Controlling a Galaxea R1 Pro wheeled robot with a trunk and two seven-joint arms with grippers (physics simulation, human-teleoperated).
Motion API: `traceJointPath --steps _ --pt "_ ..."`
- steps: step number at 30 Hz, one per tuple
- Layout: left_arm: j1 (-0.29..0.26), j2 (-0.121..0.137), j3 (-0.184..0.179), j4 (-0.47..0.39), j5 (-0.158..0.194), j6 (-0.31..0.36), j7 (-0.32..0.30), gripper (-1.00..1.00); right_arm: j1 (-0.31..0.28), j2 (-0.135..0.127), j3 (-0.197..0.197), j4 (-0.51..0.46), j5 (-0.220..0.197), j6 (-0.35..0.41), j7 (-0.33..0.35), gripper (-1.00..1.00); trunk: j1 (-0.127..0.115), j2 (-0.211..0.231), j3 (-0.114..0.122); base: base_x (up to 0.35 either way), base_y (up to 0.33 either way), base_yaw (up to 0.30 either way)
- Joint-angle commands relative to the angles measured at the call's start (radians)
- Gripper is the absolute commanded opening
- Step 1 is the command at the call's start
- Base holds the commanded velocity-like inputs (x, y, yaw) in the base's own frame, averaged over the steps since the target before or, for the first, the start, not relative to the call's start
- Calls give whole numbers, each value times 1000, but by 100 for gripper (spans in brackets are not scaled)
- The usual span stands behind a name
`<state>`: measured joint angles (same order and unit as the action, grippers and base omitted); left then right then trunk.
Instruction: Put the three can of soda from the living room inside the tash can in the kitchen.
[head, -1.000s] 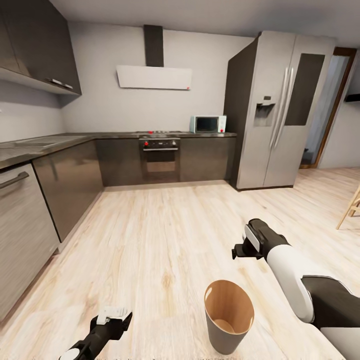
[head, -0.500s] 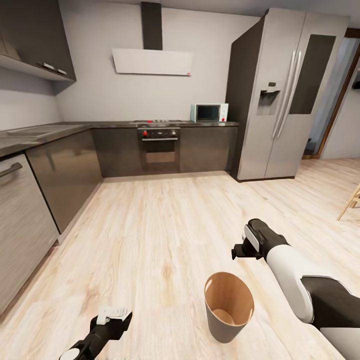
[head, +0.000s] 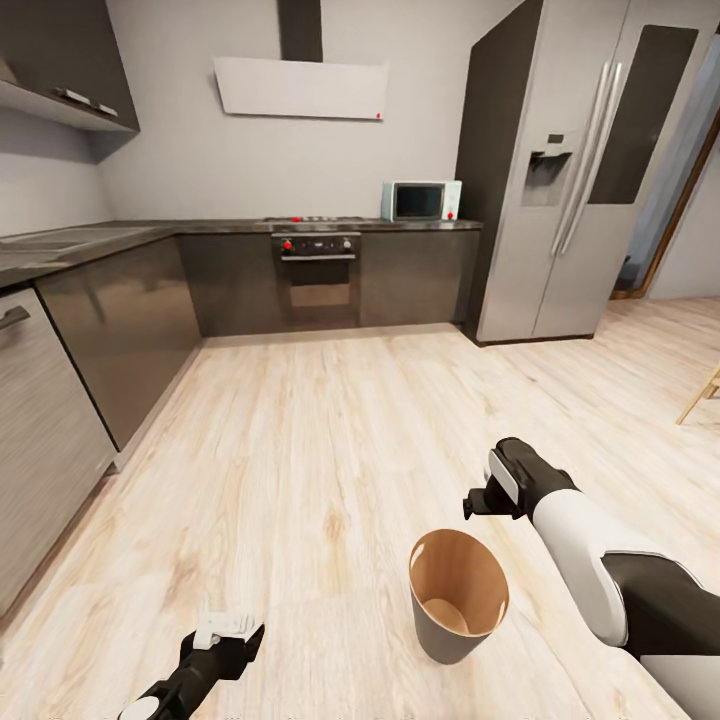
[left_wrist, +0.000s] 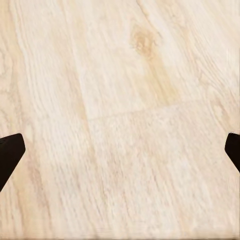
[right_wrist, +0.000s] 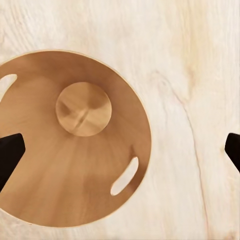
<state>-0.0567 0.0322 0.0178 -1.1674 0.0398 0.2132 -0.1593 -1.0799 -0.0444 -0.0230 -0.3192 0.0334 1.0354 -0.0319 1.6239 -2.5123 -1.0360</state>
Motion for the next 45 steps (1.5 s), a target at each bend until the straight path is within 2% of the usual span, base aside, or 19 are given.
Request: traceJointPath --steps 1,42,45 --pt "0 0 0 0 0 0 0 100 0 0 0 0 0 0 0 100 0 0 -4 0 0 0" --pt "0 0 -1 -2 3 0 1 100 0 -13 -1 1 1 0 2 100 19 -10 -163 0 0 0" --pt "0 0 -1 -2 4 0 1 100 0 -12 0 1 1 0 2 100 19 -10 -163 0 0 0"
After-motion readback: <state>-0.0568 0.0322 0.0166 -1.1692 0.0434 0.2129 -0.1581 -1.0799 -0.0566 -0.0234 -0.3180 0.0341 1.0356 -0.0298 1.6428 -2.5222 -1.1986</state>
